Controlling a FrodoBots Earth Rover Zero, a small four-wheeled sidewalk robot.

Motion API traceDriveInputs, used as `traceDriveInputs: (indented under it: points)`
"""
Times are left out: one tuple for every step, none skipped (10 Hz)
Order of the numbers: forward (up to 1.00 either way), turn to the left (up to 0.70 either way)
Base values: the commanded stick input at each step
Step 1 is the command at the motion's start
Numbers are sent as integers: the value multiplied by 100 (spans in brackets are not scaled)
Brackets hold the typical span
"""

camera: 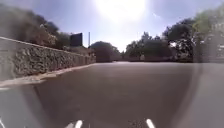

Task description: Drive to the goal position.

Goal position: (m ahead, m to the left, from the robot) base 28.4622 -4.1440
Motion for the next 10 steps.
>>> traceDriveInputs:
  points:
    - [85,0]
    - [85,0]
    - [85,0]
    - [85,0]
    - [85,0]
    - [85,0]
    - [85,-34]
    - [85,-34]
    - [85,-34]
    - [85,-34]
